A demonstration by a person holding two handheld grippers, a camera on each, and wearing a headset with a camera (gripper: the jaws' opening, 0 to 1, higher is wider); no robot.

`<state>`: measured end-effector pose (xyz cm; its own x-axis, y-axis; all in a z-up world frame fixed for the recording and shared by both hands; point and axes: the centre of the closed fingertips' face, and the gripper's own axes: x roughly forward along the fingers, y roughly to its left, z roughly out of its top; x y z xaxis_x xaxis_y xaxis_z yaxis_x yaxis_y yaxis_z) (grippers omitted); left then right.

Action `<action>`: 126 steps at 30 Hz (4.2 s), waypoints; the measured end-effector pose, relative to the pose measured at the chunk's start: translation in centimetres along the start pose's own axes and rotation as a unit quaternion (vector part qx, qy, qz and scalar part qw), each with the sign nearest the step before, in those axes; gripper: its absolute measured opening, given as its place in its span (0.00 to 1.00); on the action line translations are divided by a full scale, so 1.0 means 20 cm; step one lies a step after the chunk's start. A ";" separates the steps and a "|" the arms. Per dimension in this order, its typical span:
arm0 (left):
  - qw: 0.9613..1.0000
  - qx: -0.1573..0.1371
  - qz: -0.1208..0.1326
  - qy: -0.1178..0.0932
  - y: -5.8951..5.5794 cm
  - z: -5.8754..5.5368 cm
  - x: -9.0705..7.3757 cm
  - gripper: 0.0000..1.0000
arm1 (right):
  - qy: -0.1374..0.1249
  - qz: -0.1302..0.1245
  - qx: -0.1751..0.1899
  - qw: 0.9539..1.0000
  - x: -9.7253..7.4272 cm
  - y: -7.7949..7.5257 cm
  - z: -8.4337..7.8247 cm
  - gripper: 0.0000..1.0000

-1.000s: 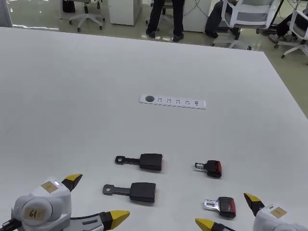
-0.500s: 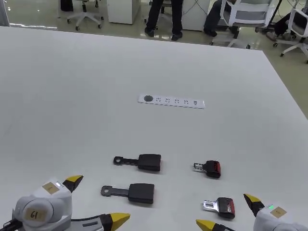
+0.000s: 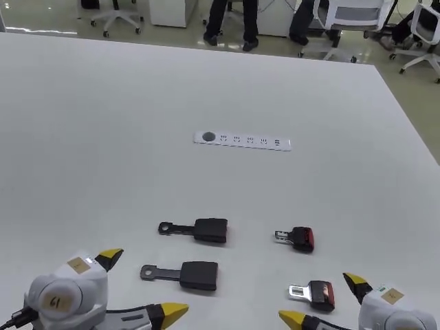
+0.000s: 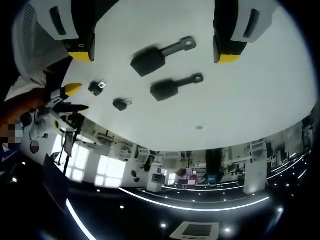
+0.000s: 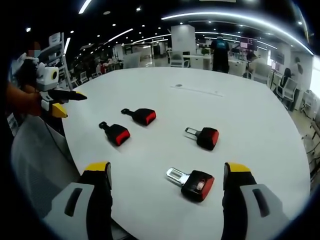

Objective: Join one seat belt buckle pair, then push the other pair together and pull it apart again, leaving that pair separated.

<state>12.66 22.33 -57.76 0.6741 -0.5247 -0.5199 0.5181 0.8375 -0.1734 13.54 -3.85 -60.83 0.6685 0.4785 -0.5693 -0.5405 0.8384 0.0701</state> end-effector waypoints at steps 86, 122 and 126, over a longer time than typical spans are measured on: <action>0.921 0.244 -0.239 0.189 -0.04 -0.26 0.56 0.54 | 0.174 0.258 -0.168 0.936 0.19 -0.18 -0.30 0.57; 0.883 0.318 -0.280 0.203 -0.04 -0.32 0.56 0.33 | 0.184 0.262 -0.273 0.907 0.18 -0.23 -0.34 0.36; 0.883 0.318 -0.279 0.205 -0.04 -0.32 0.56 0.33 | 0.184 0.260 -0.270 0.909 0.19 -0.22 -0.33 0.36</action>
<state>16.41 16.69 -68.88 0.0416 -0.6193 -0.7841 0.9878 0.1433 -0.0607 15.08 -7.39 -68.71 0.0877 0.5706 -0.8165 -0.9727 0.2258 0.0534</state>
